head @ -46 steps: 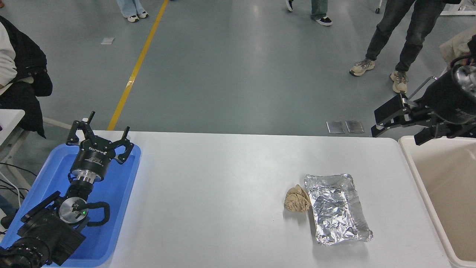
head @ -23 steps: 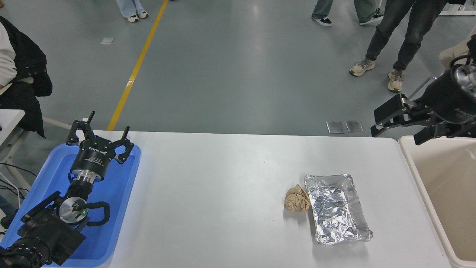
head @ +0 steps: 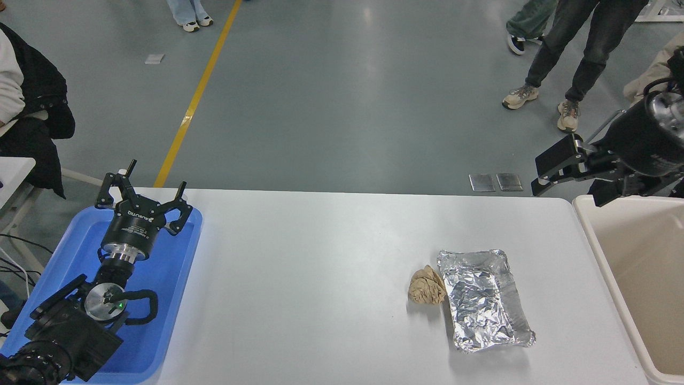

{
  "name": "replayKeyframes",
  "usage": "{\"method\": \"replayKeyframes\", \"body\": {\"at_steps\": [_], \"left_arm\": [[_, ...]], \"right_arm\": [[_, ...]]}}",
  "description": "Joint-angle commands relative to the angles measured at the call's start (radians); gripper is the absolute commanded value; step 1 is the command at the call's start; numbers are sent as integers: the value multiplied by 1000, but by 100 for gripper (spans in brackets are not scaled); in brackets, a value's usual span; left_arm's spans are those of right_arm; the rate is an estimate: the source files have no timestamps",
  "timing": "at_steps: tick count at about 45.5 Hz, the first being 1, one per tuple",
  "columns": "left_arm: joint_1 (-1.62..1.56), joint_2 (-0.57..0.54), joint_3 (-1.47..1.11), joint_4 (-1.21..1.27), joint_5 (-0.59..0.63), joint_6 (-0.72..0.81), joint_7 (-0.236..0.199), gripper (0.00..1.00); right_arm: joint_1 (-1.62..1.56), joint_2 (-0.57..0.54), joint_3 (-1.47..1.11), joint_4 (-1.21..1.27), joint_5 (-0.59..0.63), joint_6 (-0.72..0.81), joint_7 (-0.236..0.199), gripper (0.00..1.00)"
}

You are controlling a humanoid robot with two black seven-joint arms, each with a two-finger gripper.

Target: Pick up foil plate and place in dustbin

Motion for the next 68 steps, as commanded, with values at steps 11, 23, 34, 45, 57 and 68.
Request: {"method": "replayKeyframes", "body": {"at_steps": [11, 23, 34, 45, 57, 68], "left_arm": [[0, 0, 0, 0, 1, 0, 0, 100], [0, 0, 0, 0, 1, 0, 0, 100], [0, 0, 0, 0, 1, 0, 0, 100], [0, 0, 0, 0, 1, 0, 0, 100], [0, 0, 0, 0, 1, 0, 0, 100], [0, 0, 0, 0, 1, 0, 0, 100]], "right_arm": [[-15, 27, 2, -19, 1, 0, 0, 100], [-56, 54, 16, -39, 6, 0, 2, 100], [-76, 56, 14, -87, 20, 0, 2, 100], [-78, 53, 16, -82, 23, 0, 3, 100], [-124, 59, 5, -82, 10, 0, 2, 100], [-314, 129, 13, -85, -10, -207, 2, 100]]}}
